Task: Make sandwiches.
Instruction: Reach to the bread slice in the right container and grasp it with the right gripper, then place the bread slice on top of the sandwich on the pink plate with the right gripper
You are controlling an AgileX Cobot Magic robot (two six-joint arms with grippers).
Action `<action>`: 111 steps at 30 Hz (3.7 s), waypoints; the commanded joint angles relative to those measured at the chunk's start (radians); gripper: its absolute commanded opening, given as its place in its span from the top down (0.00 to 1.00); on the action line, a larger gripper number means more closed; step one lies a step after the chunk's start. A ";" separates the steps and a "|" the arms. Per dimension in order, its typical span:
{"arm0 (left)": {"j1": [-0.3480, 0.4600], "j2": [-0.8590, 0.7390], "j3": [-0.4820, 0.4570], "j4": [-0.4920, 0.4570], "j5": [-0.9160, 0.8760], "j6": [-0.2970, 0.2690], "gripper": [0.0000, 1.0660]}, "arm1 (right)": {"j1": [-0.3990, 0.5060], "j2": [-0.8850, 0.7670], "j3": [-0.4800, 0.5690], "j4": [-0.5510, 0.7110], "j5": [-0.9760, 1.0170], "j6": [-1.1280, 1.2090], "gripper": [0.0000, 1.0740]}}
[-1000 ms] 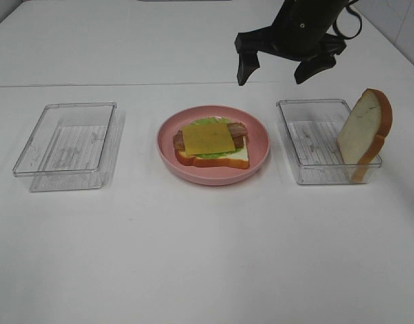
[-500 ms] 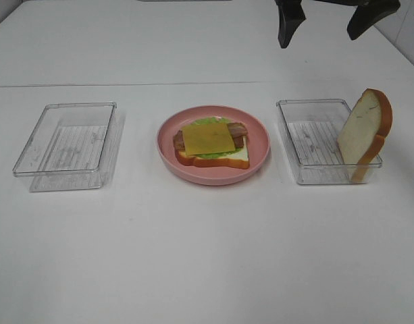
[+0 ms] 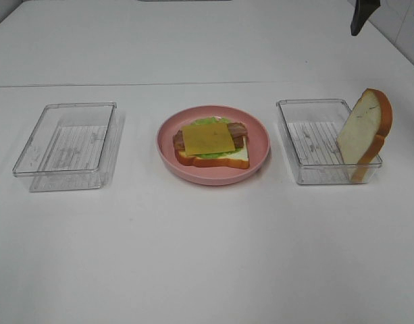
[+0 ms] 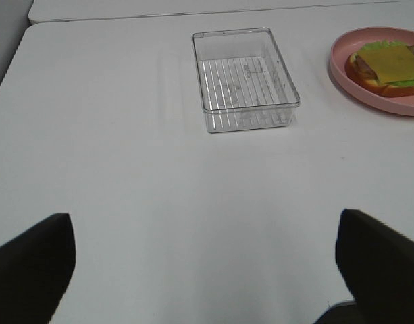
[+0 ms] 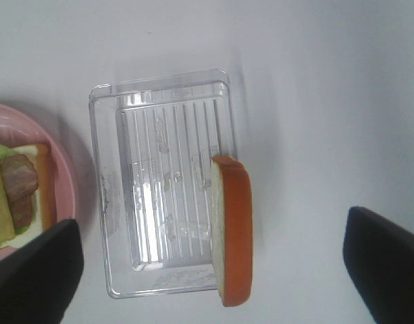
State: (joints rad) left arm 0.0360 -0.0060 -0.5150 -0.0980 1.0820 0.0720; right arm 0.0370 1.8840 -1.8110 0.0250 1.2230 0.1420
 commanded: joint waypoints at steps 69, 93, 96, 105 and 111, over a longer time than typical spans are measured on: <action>0.001 -0.017 0.000 -0.010 -0.006 -0.006 0.06 | -0.019 0.200 0.179 0.016 -0.021 -0.027 1.00; 0.001 -0.017 0.000 -0.010 -0.006 -0.006 0.06 | -0.018 -0.077 0.179 0.352 -0.040 -0.067 1.00; 0.001 -0.017 0.000 -0.010 -0.006 -0.006 0.06 | -0.017 -0.079 0.179 0.487 -0.043 -0.130 1.00; 0.001 -0.017 0.000 -0.010 -0.006 -0.007 0.06 | 0.103 -0.007 0.179 0.704 -0.116 -0.245 1.00; 0.001 -0.017 0.000 -0.010 -0.006 -0.007 0.06 | 0.194 0.084 0.179 0.751 -0.176 -0.245 1.00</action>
State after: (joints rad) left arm 0.0360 -0.0060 -0.5150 -0.0980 1.0820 0.0720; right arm 0.2080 1.9430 -1.6360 0.7460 1.0840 -0.0890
